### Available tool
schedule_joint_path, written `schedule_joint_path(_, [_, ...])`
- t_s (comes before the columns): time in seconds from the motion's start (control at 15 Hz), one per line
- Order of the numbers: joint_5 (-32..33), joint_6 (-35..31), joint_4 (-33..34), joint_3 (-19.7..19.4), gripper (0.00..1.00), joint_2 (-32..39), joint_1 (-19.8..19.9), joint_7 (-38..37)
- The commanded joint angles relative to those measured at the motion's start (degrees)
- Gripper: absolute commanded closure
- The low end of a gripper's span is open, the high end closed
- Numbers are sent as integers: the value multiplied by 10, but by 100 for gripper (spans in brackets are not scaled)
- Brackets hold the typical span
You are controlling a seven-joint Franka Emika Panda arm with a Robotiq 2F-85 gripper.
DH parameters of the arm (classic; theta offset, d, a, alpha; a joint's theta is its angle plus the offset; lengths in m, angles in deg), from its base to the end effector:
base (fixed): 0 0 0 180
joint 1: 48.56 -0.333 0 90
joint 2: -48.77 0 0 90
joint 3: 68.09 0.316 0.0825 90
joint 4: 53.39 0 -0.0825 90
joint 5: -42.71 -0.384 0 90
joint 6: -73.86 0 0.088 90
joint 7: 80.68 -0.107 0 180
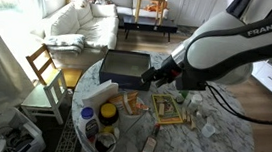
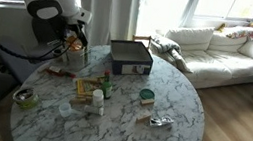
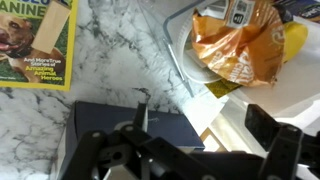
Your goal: Put the snack packet in the plastic cup then put the cup in the clear box
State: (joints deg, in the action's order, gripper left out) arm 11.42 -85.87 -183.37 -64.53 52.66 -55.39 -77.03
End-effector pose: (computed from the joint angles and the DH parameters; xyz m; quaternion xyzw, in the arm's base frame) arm 0.5542 0.0773 0.3733 -0.9588 0.1098 -0.2059 0.1620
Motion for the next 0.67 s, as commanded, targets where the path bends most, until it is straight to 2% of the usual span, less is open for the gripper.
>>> schedule_joint_path(0.0, [86,95,12,-13,0,-43,24,-108])
schedule_joint_path(0.07, [80,136,23,-13,0,-55,29,-105])
schedule_joint_path(0.27, [-1,238,59,-17,0,-82,33,-20])
schedule_joint_path(0.6, [-50,365,88,-40,0,-118,35,98])
